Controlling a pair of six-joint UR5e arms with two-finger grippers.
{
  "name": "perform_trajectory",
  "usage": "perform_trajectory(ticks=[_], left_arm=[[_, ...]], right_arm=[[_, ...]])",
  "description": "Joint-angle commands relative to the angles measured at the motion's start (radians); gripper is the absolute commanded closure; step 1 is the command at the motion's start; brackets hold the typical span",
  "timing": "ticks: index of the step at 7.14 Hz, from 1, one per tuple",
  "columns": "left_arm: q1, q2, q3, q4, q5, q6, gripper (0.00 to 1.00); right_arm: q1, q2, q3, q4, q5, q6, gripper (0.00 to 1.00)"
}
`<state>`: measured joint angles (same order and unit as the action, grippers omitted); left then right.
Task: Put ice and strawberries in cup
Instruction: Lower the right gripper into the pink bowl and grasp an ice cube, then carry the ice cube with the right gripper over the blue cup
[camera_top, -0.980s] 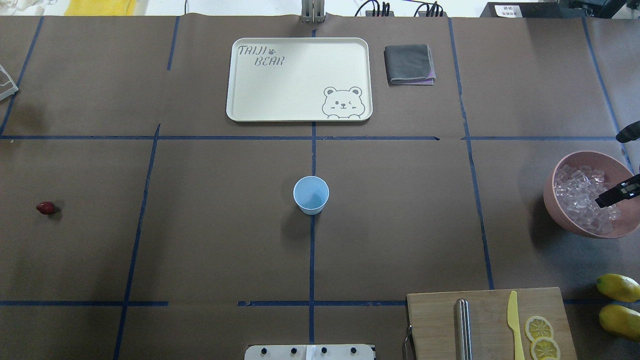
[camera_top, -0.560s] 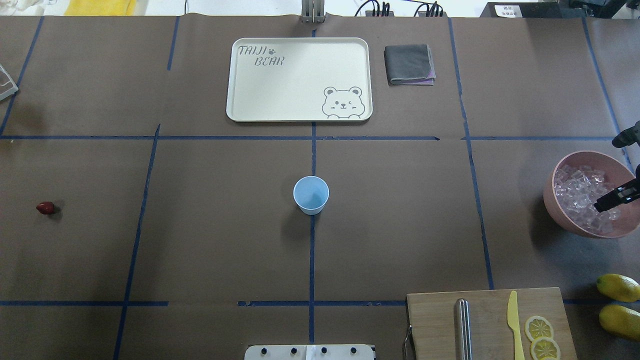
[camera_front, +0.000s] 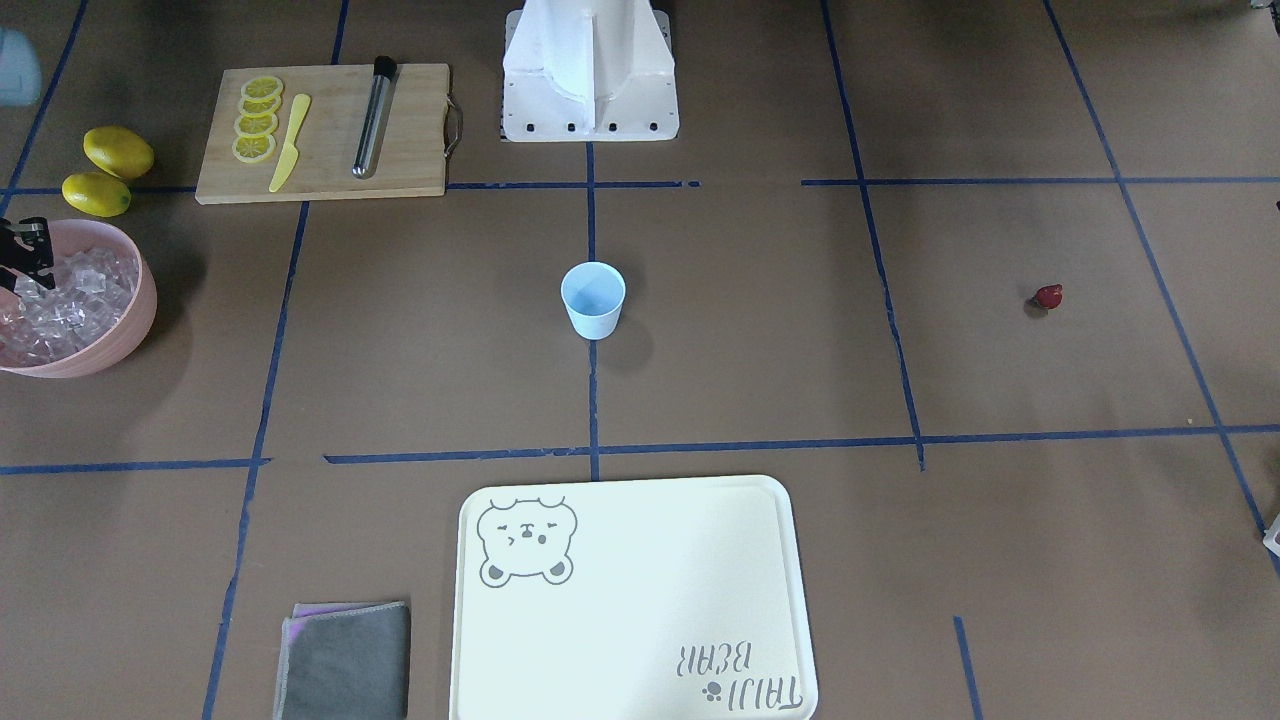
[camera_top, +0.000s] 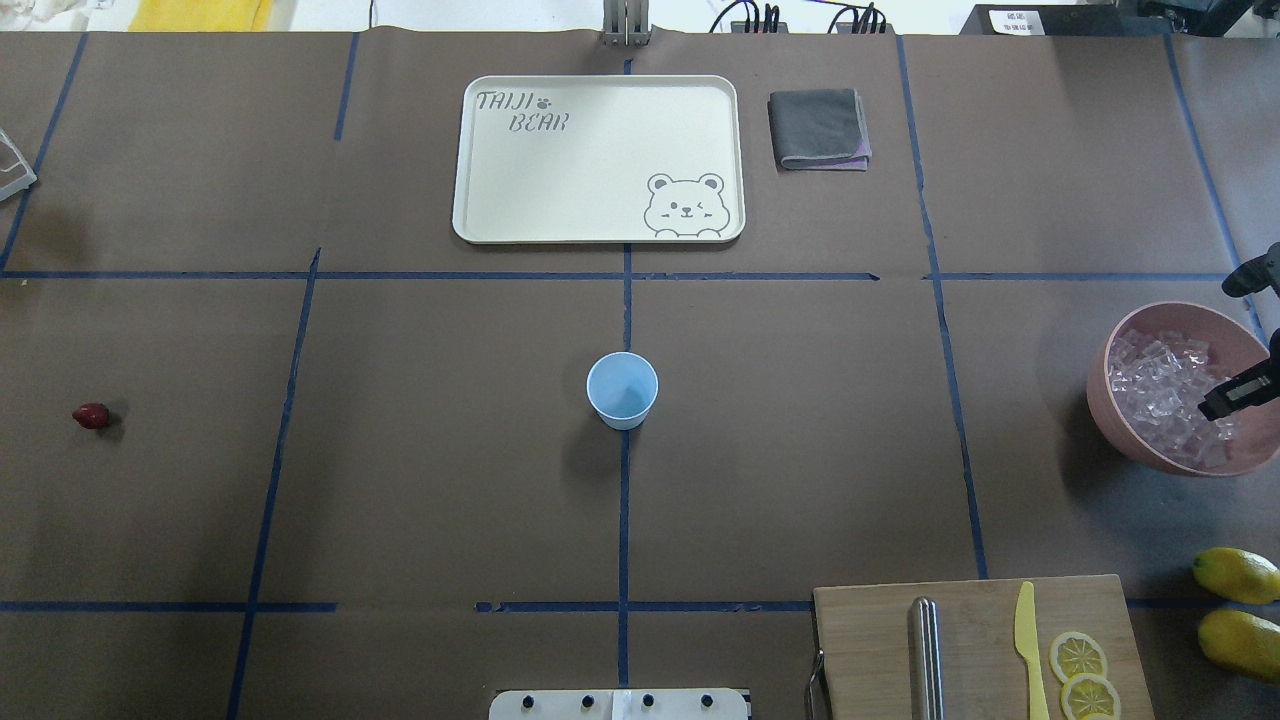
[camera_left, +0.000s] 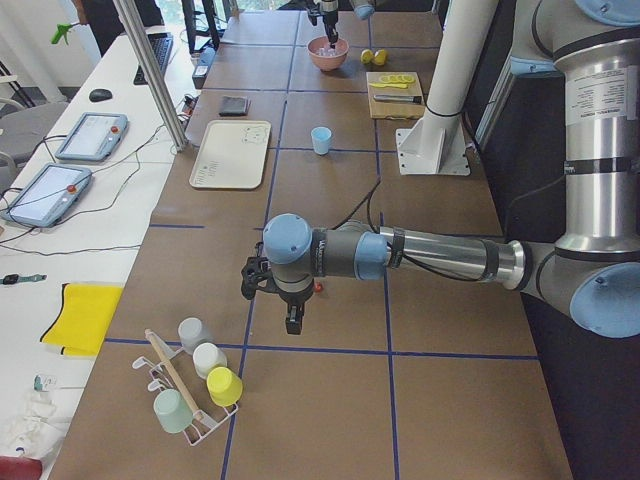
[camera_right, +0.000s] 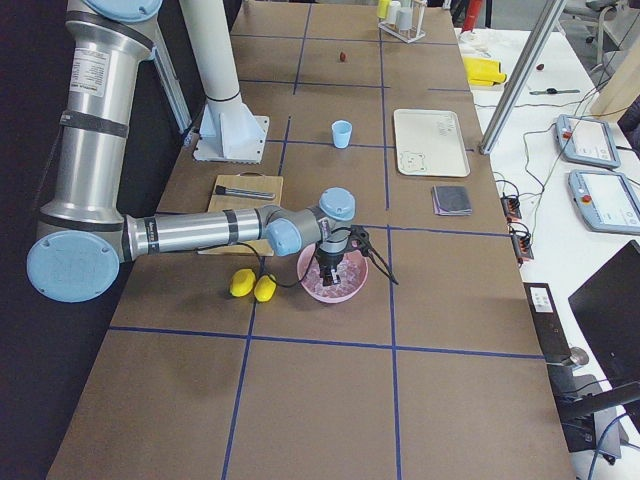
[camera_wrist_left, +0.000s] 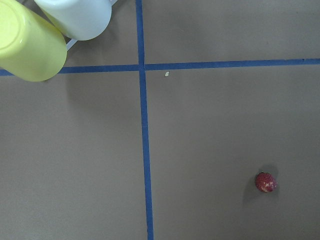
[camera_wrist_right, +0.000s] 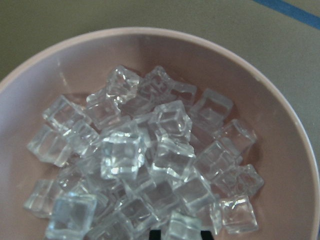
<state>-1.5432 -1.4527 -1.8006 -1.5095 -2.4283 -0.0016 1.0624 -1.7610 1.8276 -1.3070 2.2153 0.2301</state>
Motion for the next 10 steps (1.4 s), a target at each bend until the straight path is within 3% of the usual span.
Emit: perform_trajectory(ticks=[1,5,6,7,8,10], left_arm=[[0.000,0.000,0.000,0.000,0.000,0.000,0.00],[0.000,0.000,-0.003,-0.002,-0.012,0.003,0.00],[0.011,-0.003,-0.005,-0.005,-0.081,0.005,0.00],[0.012,-0.002,-0.006,-0.012,-0.100,0.003,0.00],[0.012,0.000,-0.005,-0.034,-0.098,0.005,0.00],[0.012,0.020,-0.006,-0.037,-0.100,0.012,0.00]], right_arm=[[0.002,0.000,0.006,0.000,0.003,0.000,0.99],[0.122,-0.072,0.258,-0.031,0.003,0.032,1.00],[0.117,-0.019,0.262,-0.038,0.015,0.166,1.00],[0.076,0.062,0.256,-0.037,0.085,0.333,1.00],[0.006,0.156,0.254,-0.037,0.098,0.503,1.00],[-0.190,0.399,0.218,-0.040,0.052,0.879,1.00]])
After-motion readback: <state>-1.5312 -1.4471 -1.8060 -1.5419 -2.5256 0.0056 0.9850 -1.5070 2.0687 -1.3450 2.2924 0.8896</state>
